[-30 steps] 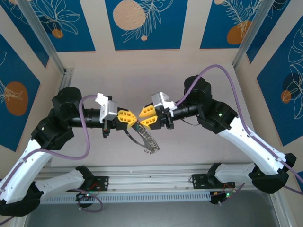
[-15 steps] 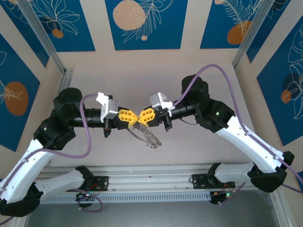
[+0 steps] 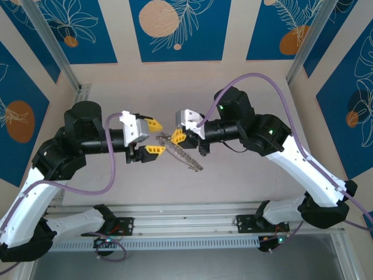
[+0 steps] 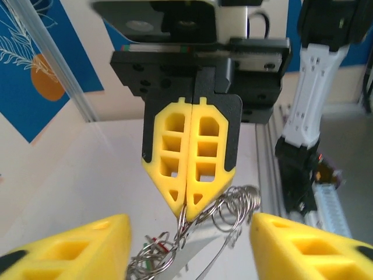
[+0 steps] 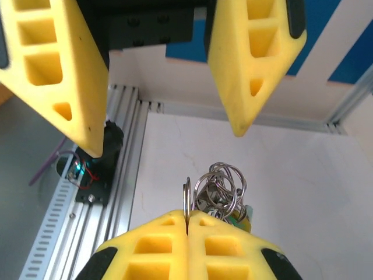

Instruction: Put the keys on the keyring

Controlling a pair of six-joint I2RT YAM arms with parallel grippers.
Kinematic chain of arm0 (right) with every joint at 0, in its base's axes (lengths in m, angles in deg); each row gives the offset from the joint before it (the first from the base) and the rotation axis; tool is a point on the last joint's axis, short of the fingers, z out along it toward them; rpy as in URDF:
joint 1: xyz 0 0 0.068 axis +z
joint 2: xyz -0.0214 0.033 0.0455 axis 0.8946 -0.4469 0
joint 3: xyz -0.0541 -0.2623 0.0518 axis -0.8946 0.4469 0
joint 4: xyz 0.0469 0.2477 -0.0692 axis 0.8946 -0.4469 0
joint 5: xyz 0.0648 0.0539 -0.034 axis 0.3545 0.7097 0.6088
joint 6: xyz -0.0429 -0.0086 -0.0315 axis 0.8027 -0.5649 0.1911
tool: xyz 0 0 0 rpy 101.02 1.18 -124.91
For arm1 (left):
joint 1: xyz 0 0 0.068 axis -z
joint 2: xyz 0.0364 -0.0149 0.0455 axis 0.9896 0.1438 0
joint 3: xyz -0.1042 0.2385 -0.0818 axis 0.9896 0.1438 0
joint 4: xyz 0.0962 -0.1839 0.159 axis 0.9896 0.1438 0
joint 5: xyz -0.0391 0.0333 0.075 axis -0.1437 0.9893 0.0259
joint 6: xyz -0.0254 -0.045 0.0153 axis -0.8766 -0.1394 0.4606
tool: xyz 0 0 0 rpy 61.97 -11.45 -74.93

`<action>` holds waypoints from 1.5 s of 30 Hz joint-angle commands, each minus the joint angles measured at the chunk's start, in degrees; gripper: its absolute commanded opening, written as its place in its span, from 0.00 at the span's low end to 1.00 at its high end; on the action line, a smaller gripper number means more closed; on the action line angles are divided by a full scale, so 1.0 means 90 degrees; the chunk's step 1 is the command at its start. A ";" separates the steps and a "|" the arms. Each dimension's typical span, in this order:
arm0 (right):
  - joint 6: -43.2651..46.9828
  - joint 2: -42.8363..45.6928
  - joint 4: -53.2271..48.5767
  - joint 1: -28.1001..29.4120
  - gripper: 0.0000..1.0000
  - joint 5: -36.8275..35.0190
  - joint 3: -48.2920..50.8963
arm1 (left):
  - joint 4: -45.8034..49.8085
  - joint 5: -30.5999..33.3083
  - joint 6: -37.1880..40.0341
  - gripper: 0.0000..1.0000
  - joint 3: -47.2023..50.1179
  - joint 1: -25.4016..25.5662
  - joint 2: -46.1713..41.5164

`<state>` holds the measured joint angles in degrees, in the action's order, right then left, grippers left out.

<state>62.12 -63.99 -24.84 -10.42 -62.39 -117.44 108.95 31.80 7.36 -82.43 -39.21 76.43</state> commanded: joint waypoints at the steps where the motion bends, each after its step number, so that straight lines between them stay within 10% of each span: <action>1: 0.0295 -0.0230 -0.0811 0.0188 0.00 -0.0772 -0.0526 | 0.0567 0.0143 0.0383 0.51 -0.0135 0.0033 0.0188; 28: 0.0295 -0.1207 -0.2130 0.0608 0.00 -0.0873 -0.2203 | 0.0209 0.0228 0.0391 0.32 0.0290 0.0044 0.0296; 36: 0.0311 -0.1417 -0.2312 0.0670 0.00 -0.0931 -0.2520 | 0.0142 0.0139 0.0397 0.00 0.0310 0.0044 0.0389; 41: 0.0307 -0.1411 -0.2286 0.0660 0.00 -0.0997 -0.2502 | -0.0012 0.0081 0.0373 0.00 0.0455 0.0043 0.0257; 45: 0.0170 -0.1033 -0.1852 0.0509 0.26 -0.0699 -0.1932 | -0.0120 -0.0094 0.0282 0.00 0.0495 0.0025 0.0134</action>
<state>64.48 -76.18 -46.19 -5.81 -73.14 -137.16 111.09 32.96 10.86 -78.65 -39.17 78.57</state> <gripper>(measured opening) 0.223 0.053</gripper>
